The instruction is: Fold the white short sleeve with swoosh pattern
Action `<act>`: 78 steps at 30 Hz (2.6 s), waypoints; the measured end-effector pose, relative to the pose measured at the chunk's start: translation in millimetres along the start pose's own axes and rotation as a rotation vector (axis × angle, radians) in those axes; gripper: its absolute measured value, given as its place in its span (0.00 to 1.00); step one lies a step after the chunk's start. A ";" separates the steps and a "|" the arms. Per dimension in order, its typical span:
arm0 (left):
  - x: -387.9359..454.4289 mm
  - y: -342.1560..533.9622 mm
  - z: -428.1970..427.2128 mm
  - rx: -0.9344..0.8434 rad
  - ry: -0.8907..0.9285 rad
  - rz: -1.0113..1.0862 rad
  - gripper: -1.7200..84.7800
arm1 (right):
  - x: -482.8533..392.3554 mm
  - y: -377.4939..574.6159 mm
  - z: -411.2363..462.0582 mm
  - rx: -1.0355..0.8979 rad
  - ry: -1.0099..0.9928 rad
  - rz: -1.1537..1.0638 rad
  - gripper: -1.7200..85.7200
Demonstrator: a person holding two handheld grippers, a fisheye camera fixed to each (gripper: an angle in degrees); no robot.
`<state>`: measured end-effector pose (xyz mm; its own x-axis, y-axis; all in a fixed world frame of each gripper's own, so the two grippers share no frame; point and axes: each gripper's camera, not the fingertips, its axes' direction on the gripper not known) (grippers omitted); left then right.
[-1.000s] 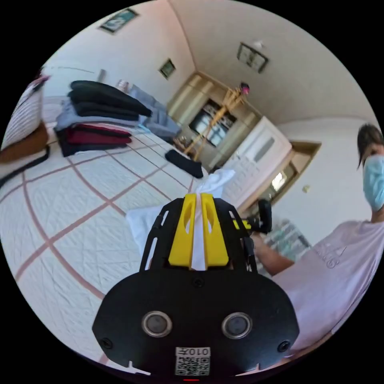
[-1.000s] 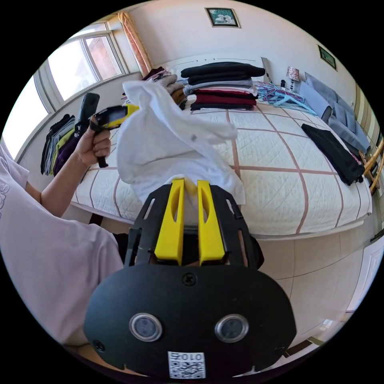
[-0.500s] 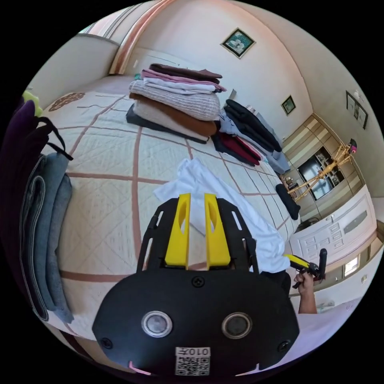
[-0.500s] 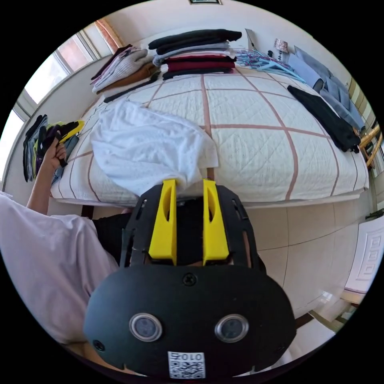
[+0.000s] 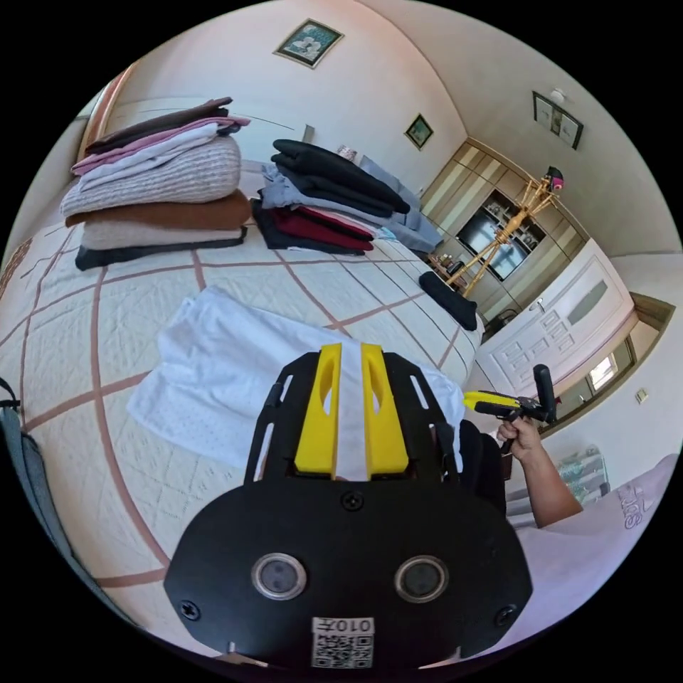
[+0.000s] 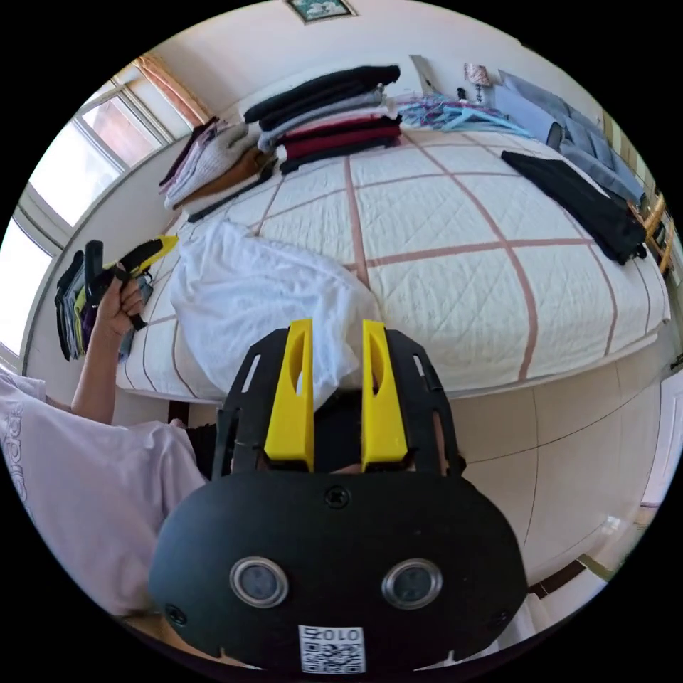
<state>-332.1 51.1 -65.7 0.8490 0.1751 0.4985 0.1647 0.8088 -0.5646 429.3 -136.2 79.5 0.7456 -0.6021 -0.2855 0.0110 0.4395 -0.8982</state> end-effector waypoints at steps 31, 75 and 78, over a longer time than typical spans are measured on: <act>177.8 214.2 -59.5 -0.335 0.322 0.930 0.02 | -85.4 69.6 -10.4 0.183 -0.050 -0.539 0.10; 12.2 128.2 -164.7 -0.112 -0.039 -0.177 0.03 | -206.9 2.3 76.5 -0.053 0.034 -0.784 0.09; 5.6 146.4 -153.9 -0.345 -0.078 -0.212 0.03 | -211.0 -1.9 80.9 -0.063 0.043 -0.794 0.08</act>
<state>-226.0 84.0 -246.8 0.7397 0.0776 0.6685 0.5019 0.5982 -0.6248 325.9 43.9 168.4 0.5043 -0.7455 0.4358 0.4892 -0.1692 -0.8556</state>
